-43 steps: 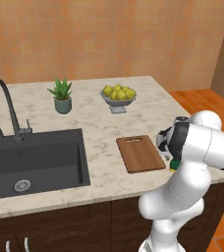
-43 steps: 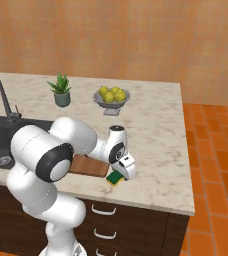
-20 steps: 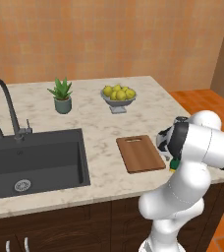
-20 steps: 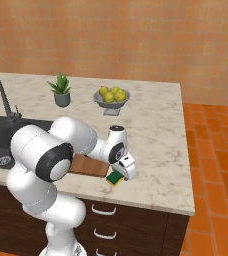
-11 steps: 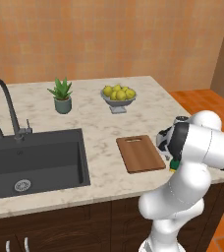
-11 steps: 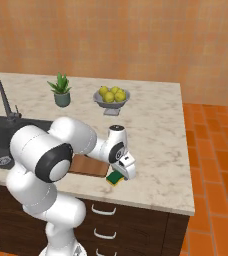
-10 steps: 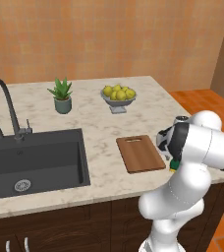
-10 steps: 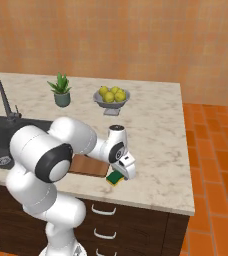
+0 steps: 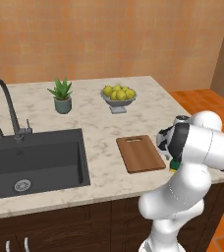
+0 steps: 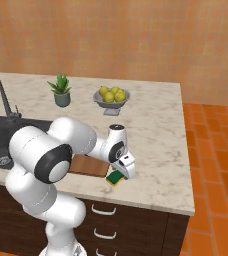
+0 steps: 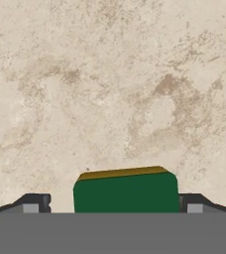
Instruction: Pick up the sponge from the counter and clean the cutting board by briefly scrubbing or pressing down on the cutting board. Once finished, release the sponge.
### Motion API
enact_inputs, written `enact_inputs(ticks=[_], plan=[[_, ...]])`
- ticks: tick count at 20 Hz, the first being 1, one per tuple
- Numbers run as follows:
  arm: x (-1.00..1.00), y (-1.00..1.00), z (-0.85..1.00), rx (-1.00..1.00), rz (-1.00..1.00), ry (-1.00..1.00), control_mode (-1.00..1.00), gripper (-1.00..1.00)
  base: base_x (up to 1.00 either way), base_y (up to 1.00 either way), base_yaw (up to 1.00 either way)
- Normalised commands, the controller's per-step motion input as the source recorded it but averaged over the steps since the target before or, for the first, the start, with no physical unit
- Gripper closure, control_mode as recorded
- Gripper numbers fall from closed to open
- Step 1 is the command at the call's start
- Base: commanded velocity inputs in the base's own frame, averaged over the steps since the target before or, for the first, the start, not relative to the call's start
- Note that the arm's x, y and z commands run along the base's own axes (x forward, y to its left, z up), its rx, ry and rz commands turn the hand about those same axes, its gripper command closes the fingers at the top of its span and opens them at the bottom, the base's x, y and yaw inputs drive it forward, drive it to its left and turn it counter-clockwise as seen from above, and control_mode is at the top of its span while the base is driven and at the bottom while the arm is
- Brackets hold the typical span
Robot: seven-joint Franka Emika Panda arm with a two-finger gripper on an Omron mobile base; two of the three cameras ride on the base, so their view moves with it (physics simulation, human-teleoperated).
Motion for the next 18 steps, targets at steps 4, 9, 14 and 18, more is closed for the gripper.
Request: enact_inputs(ticks=[4,9,14,18], plan=[[0.00,0.00,0.01,0.00,0.00,0.01,-1.00,-1.00,0.00,0.00,0.00],[0.00,0.00,-0.02,0.00,0.00,0.00,-1.00,1.00,0.00,0.00,0.00],[0.00,0.00,0.00,0.00,0.00,0.00,-1.00,1.00,0.00,0.00,0.00],[-0.02,0.00,0.46,0.00,0.00,0.01,-1.00,1.00,0.00,0.00,0.00]])
